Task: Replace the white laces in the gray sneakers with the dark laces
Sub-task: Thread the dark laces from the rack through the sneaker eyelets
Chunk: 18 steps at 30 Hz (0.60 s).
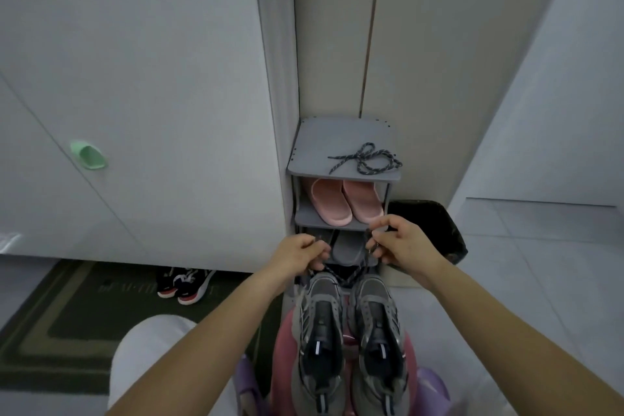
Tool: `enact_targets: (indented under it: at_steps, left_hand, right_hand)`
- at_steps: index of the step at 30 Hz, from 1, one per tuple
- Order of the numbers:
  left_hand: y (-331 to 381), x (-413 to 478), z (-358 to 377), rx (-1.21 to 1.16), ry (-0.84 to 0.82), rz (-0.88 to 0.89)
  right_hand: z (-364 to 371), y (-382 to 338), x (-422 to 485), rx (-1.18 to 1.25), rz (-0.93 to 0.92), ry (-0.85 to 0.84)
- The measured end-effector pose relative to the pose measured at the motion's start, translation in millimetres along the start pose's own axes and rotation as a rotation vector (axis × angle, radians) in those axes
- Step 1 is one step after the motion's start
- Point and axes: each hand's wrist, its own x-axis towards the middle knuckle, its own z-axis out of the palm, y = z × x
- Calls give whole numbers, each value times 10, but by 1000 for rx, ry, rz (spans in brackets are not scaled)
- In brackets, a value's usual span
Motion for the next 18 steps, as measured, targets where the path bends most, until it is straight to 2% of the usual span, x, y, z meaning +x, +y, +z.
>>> enact_targets:
  at_steps: [6,11,14,16,18]
  left_hand:
    - [-138,-144,307,-189,-247,-66]
    - [-178,-171,191,28,-300,-55]
    - [-204,-151,82,149,-278,-77]
    - [-222,-121,42,149,-224,-87]
    - [-239,-74,31,177,-163,-83]
  right_hand:
    - [178,155,-4,66,22,-3]
    - [73,257,38,-5,-4,120]
    - [-6,326,62,-67,13,167]
    - [-31,387,73,-268,-2,181]
    - [-30,442,71,-725,-75,162]
